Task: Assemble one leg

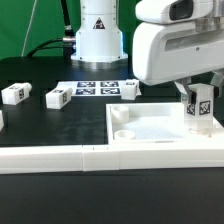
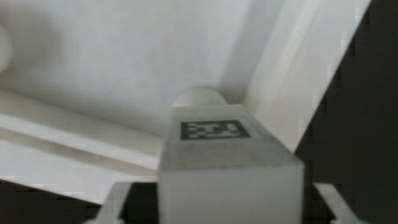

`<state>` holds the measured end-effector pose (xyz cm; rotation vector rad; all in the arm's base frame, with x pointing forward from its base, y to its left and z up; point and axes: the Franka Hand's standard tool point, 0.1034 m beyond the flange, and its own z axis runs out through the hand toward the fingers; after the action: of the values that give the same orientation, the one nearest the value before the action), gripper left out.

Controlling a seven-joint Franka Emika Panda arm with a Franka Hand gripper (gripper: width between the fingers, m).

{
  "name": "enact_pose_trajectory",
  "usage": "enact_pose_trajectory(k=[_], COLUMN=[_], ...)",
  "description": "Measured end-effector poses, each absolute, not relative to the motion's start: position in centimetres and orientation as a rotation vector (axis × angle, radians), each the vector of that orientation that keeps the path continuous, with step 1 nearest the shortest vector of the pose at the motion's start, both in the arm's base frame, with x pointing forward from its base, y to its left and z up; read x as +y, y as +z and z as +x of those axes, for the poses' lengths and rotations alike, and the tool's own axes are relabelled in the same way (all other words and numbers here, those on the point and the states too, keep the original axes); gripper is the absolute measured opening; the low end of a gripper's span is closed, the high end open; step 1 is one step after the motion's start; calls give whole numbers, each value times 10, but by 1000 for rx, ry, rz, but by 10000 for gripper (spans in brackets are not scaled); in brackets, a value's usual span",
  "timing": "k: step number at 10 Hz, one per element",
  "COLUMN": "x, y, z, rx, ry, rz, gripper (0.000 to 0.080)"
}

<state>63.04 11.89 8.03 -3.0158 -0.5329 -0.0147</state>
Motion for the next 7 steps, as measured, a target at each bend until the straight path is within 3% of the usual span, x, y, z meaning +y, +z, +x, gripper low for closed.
enact_pose_trajectory(k=[3, 7], x=[119, 119], y=[80, 79], z=[630, 631], rx=[-410, 320], ry=[-8, 18], rz=[-3032, -3035], gripper=[296, 295])
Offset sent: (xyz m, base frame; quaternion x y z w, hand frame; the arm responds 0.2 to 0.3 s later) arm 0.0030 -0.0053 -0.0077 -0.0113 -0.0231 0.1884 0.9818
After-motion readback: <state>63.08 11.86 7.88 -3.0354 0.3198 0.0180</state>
